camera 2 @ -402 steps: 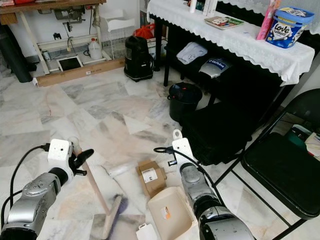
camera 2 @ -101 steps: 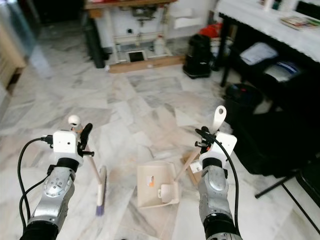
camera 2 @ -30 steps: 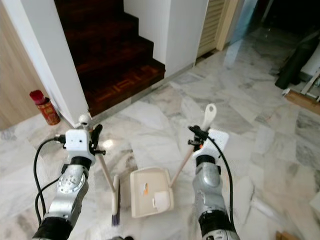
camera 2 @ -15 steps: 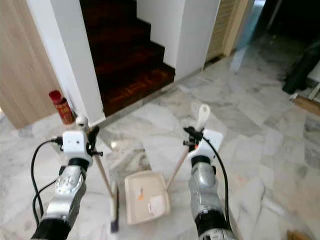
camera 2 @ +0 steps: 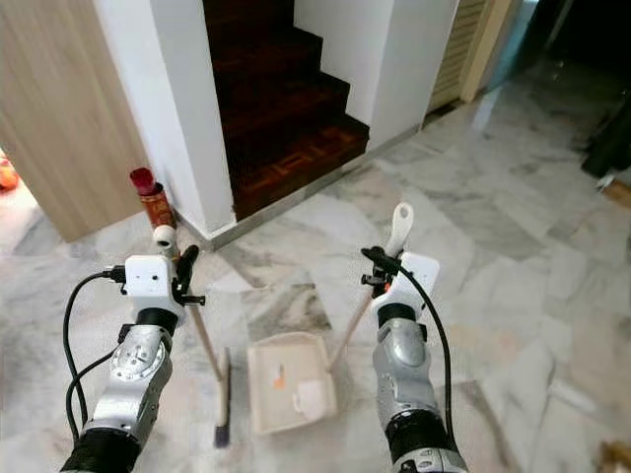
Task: Sweep floor
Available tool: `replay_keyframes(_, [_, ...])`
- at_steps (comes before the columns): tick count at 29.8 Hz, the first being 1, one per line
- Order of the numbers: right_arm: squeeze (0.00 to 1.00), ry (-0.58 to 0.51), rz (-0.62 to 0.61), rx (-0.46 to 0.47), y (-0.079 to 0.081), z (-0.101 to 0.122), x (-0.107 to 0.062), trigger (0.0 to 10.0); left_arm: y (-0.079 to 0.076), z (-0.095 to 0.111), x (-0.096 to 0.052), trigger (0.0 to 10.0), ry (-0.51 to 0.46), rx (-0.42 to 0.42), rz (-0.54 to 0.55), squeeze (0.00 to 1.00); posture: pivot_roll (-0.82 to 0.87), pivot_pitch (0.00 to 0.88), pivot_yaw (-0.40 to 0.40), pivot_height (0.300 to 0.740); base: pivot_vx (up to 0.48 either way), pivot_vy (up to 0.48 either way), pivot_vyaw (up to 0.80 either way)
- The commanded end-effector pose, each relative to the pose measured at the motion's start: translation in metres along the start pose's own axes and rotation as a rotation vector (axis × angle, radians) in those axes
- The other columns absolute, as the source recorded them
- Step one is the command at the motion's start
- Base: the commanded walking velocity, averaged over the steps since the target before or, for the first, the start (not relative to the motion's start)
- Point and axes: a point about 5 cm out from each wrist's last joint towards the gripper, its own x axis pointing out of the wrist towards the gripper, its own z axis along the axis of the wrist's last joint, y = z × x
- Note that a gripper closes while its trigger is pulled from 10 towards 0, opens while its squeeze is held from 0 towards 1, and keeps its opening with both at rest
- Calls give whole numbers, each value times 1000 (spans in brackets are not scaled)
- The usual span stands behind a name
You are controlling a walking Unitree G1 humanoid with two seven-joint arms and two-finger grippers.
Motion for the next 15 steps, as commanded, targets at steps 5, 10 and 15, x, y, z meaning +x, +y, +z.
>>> replay_keyframes(5, [0,-63,6,16,1,13,4,10000,-5,10,3,10000,-40,-12,-7,0,78,0,-31,740,0,313,0])
replay_keyframes(10, [0,-58,20,-2,4,12,4,10000,-7,10,3,10000,-41,-16,-10,0,77,0,-31,740,0,310,0])
replay_keyframes(15, [0,-59,31,-8,6,12,4,10000,-8,11,3,10000,-43,-16,-12,0,73,0,-30,740,0,312,203])
